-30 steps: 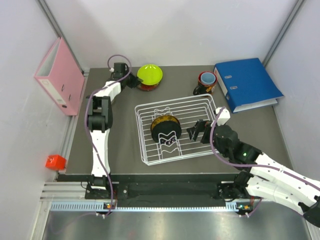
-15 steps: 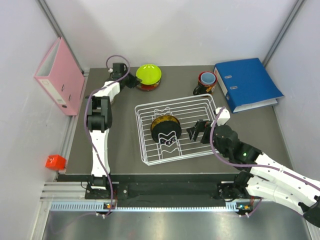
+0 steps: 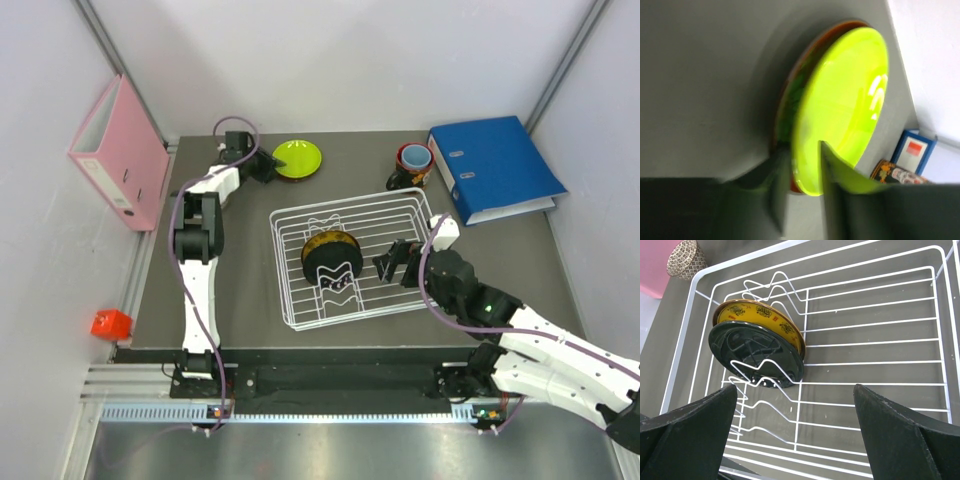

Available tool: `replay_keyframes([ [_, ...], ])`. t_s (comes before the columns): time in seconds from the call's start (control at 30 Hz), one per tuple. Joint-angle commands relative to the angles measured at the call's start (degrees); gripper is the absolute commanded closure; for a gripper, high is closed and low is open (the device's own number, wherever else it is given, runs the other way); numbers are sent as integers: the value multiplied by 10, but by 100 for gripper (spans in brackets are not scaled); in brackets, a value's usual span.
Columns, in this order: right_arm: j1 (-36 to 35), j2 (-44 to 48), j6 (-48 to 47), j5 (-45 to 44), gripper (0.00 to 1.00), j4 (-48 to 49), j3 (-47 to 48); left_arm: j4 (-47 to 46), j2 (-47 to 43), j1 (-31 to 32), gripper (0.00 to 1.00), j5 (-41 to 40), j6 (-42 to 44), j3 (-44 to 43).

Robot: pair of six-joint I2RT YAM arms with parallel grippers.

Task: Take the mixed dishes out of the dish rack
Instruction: Place the plate at the center of the board, then pick up the plate from the dish rack.

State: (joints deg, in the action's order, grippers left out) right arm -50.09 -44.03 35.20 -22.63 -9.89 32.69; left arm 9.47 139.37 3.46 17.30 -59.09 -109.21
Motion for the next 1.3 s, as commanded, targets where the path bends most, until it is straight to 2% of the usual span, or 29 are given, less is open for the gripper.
replay_keyframes([
  [0.0,3,0,7,5,0,12,4,-10,-32,-9,48,-5,9,15],
  [0.13,3,0,12,7,0,17,2,-10,-50,-13,30,-2,16,7],
  [0.2,3,0,12,9,0,18,0,1,-60,-16,26,3,18,-7],
  [0.23,3,2,14,8,0,19,0,7,-64,-17,2,2,20,-12],
  [0.47,3,6,16,9,1,21,-1,42,-151,-25,1,-7,51,-10],
  [0.77,3,19,22,15,0,22,-5,48,-258,-22,1,-2,92,59],
  [0.9,3,33,16,9,0,13,-6,43,-325,4,1,1,156,115],
  [0.93,3,41,15,0,0,8,-6,33,-376,35,1,-12,176,138],
  [1.0,3,53,8,-13,0,0,-3,15,-439,81,1,-90,264,209],
  [1.03,3,55,4,-17,0,-10,0,15,-495,140,1,-122,302,228],
  [1.07,3,60,0,-23,1,-14,6,14,-522,173,1,-193,342,262],
  [1.1,3,66,-7,-33,0,-21,9,7,-547,204,1,-206,414,283],
  [1.13,3,69,-11,-36,0,-24,11,-8,-592,247,1,-202,439,309],
  [1.17,3,73,-15,-41,0,-28,14,-19,-612,263,1,-192,470,356],
  [1.27,3,74,-27,-50,0,-34,21,18,-668,315,1,-210,533,409],
])
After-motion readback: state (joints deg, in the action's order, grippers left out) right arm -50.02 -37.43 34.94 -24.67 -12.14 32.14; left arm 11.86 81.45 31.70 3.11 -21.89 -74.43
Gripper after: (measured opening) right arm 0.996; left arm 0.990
